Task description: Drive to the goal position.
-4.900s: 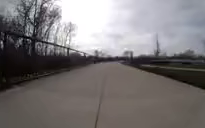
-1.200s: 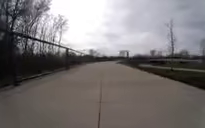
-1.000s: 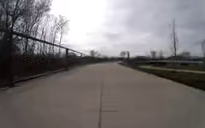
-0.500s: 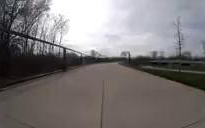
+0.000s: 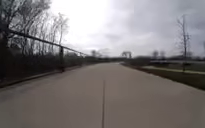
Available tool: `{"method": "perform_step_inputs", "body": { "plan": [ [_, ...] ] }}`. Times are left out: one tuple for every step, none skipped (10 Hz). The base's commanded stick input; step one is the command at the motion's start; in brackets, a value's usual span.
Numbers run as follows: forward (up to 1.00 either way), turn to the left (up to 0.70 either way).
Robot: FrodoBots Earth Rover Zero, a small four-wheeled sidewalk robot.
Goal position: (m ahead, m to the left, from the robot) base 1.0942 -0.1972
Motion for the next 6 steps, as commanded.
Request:
{"method": "perform_step_inputs", "body": {
  "plan": [
    [1.0,0.0],
    [1.0,0.0],
    [1.0,0.0],
    [1.0,0.0],
    [1.0,0.0],
    [1.0,0.0]
  ]
}}
